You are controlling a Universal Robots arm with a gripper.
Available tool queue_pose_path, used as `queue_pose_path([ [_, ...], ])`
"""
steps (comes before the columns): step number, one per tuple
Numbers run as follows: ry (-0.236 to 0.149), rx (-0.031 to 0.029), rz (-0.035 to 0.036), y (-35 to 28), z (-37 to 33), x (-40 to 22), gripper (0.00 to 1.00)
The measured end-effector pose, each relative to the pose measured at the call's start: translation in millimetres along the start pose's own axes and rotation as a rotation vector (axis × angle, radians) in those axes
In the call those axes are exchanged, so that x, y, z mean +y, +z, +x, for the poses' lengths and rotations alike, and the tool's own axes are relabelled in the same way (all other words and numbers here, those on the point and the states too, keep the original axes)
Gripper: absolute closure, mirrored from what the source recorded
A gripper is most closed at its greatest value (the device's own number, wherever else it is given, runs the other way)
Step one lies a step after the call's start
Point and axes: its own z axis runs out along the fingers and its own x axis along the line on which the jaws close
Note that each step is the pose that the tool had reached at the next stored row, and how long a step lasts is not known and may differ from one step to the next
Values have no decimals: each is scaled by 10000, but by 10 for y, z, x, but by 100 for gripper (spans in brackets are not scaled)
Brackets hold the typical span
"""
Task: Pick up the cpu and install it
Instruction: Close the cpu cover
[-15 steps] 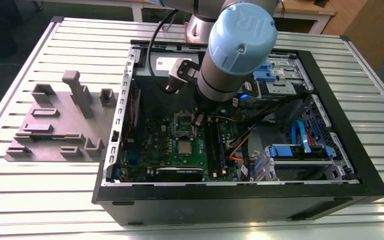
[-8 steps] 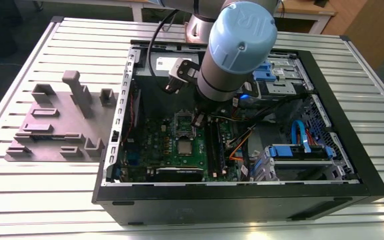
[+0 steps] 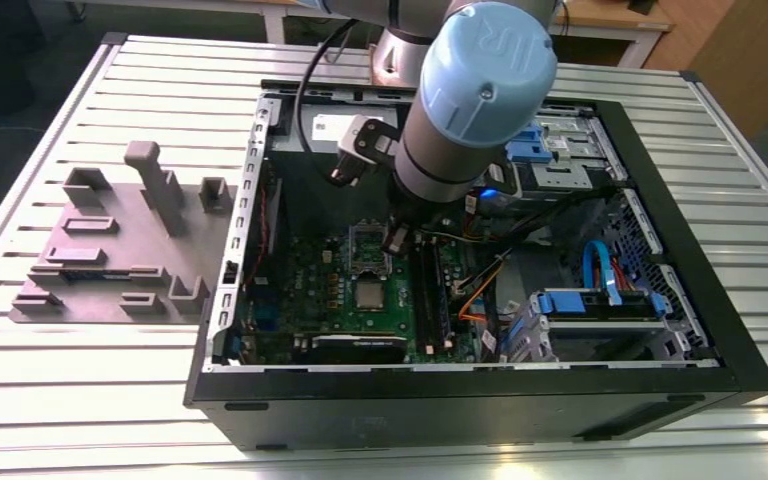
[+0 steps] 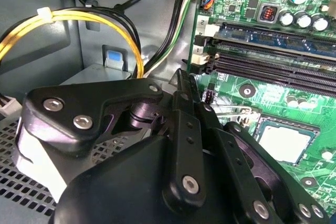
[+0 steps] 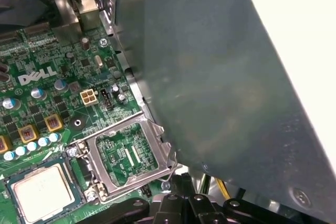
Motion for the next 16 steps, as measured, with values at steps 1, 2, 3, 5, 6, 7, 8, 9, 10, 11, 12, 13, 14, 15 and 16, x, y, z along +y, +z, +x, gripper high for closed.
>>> queue_pose_path([
  [1, 9, 9, -25, -5, -1, 1, 90],
  [2, 17, 18, -48, -8, -3, 2, 90],
  [3, 25, 31, -66, -10, -3, 2, 90],
  [5, 39, 74, -84, -12, -3, 3, 90],
  [6, 43, 90, -91, -14, -3, 3, 90],
  [7, 48, 105, -98, -18, -4, 4, 90],
  [8, 53, 119, -105, -22, -6, 5, 90],
  [9, 58, 133, -113, -27, -8, 5, 90],
  [10, 63, 148, -121, -32, -9, 6, 90],
  [11, 67, 162, -128, -38, -11, 7, 90],
  [12, 72, 179, -134, -45, -13, 9, 90],
  [13, 76, 194, -138, -51, -14, 10, 90],
  [14, 82, 210, -144, -60, -16, 12, 90],
  [15, 86, 225, -153, -70, -19, 13, 90],
  [16, 91, 240, -158, -77, -22, 15, 90],
])
